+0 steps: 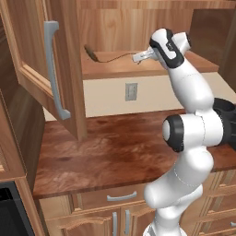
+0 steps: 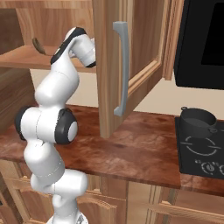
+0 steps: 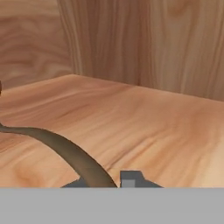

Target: Open the cabinet and move the ladle to the pot. Then close the cabinet.

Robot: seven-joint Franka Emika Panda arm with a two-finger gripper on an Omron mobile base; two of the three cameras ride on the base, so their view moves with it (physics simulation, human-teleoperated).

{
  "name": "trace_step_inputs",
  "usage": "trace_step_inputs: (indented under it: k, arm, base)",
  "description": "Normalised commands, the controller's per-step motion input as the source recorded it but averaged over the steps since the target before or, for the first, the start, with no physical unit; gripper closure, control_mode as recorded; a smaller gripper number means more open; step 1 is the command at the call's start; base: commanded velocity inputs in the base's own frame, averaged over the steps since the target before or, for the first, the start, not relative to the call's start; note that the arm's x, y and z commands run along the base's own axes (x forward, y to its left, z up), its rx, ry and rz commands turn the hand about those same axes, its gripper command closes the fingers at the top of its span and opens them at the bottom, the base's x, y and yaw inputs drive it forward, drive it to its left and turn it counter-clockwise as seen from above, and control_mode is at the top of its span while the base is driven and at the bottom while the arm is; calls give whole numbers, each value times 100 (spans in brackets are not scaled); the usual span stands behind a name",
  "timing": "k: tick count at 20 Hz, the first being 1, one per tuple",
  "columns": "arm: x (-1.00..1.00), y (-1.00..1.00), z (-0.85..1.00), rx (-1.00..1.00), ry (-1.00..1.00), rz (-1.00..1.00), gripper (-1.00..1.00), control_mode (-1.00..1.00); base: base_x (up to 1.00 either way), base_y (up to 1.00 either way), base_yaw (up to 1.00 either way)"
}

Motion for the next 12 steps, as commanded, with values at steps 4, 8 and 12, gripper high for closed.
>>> trace_step_inputs:
  k: [4, 8, 12]
  arm:
    - [-1, 1, 0, 0, 0, 3, 100, -100]
    - [-17, 0, 3, 0, -1, 2, 100, -100]
    - [-50, 0, 14, 0, -5, 0, 100, -100]
  base:
    - [0, 0, 0]
    - [0, 0, 0]
    - [0, 0, 0]
